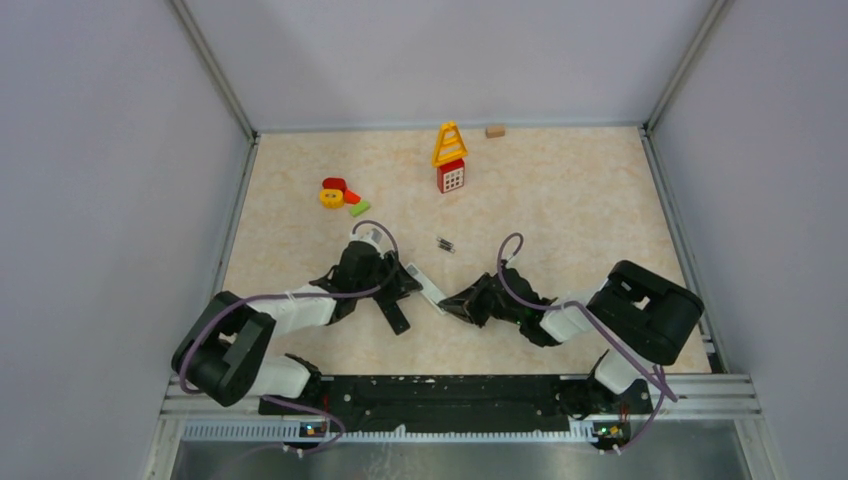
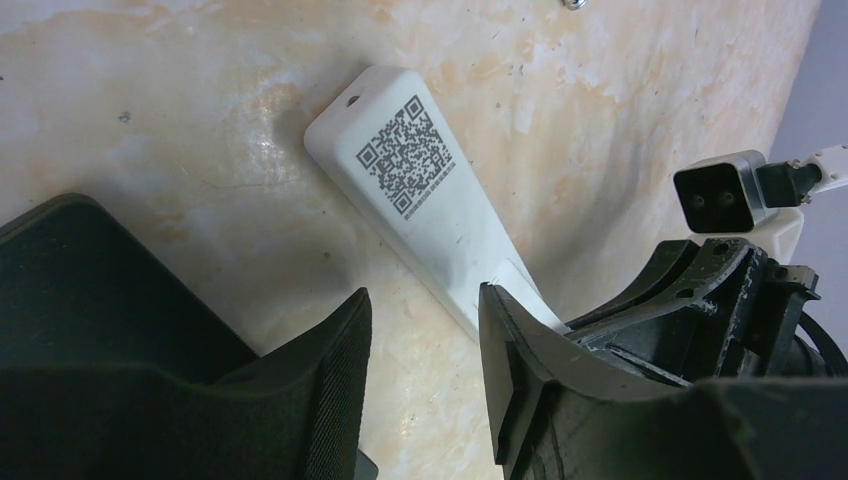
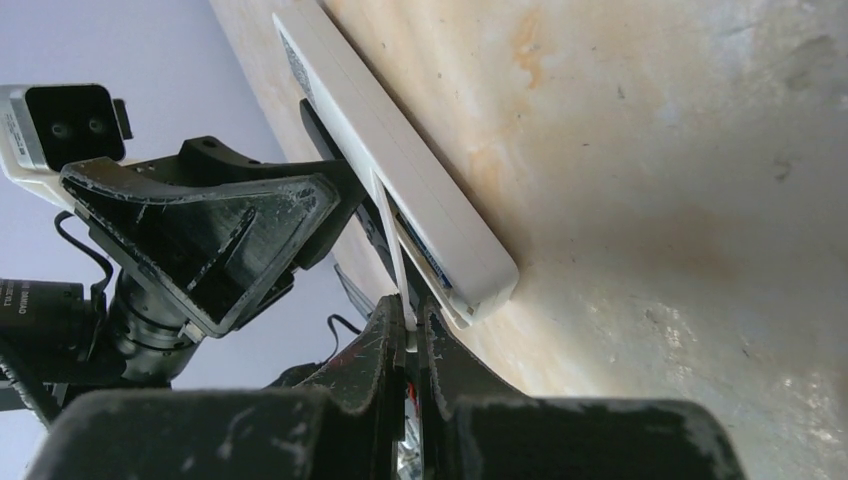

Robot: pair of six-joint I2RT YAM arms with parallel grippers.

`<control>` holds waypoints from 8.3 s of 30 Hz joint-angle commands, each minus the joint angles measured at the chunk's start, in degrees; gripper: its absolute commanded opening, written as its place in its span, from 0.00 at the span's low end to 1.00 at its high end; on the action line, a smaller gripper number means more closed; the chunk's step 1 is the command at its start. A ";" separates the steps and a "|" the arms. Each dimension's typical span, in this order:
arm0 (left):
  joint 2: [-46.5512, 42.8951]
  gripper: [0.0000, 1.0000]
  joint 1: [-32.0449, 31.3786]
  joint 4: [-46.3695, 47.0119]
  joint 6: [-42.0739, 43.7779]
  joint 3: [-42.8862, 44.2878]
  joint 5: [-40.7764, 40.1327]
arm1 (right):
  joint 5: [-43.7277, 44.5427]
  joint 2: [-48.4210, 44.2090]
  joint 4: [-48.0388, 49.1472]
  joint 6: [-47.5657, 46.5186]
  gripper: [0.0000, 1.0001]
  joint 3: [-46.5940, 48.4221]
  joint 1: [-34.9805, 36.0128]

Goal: Load the batteries into the remote control

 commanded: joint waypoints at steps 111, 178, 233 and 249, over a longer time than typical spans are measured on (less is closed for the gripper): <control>20.44 0.26 5.90 9.28 14.26 -1.43 8.46 | -2.88 10.74 -32.11 -9.04 0.14 22.51 -7.04; -15.18 0.87 9.11 -36.66 5.97 6.77 -15.13 | 24.48 -8.71 -64.00 -58.28 0.37 24.89 -26.47; -6.72 0.29 2.42 -13.99 7.46 19.50 10.81 | -16.74 -15.84 -23.81 -46.76 0.88 20.01 -2.29; -9.77 0.31 9.82 11.06 -0.84 16.12 42.22 | -19.76 -19.90 -7.65 -32.99 0.98 18.26 -2.29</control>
